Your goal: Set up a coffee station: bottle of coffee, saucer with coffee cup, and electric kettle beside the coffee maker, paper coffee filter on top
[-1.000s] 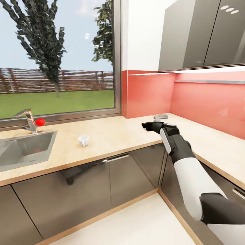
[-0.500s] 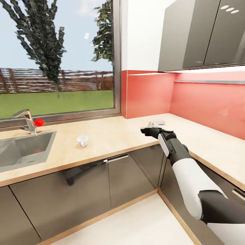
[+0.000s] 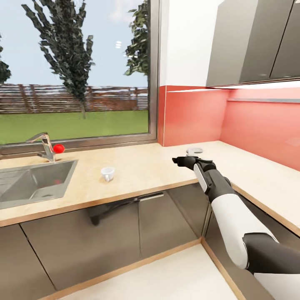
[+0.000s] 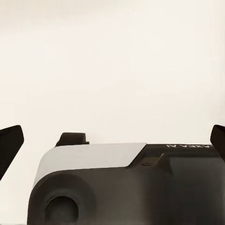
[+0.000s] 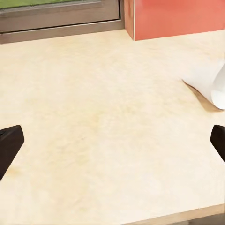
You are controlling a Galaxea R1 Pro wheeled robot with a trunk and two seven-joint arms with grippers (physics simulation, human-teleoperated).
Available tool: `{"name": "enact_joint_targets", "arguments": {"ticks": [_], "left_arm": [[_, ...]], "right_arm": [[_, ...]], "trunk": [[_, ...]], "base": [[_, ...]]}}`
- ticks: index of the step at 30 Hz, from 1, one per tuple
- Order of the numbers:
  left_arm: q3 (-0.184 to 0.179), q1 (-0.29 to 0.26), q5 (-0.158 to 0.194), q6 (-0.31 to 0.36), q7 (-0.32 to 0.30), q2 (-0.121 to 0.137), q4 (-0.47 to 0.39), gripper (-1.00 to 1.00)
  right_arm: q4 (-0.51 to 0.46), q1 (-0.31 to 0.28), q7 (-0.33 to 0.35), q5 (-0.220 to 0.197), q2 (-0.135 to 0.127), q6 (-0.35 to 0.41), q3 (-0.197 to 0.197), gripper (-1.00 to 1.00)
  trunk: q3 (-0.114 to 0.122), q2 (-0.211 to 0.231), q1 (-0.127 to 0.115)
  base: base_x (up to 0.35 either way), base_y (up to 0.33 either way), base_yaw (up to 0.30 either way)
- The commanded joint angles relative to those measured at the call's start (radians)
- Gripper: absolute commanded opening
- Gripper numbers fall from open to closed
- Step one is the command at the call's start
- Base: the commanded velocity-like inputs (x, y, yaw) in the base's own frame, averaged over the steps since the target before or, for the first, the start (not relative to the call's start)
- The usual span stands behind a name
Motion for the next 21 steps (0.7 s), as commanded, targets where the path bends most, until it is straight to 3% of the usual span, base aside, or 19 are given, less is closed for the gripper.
{"name": "enact_joint_targets", "arguments": {"ticks": [1,10,21], "left_arm": [[0.003,0.0,0.0,-0.001,0.001,-0.001,-0.002,1.0],[0.003,0.0,0.0,-0.001,0.001,-0.001,-0.002,1.0],[0.003,0.0,0.0,-0.001,0.002,-0.001,-0.002,1.0]], "right_arm": [[-0.001,0.0,0.002,-0.001,0.0,0.005,0.0,1.0],[-0.002,0.0,0.002,-0.001,0.0,0.005,-0.001,1.0],[0.0,0.0,0.002,0.0,-0.003,0.004,0.0,1.0]], "trunk": [[-0.001,0.0,0.0],[-0.001,0.0,0.0],[-0.001,0.0,0.0]], "base": [[0.017,-0.014,0.263],[0.006,-0.04,0.127],[0.0,-0.239,-0.022]]}}
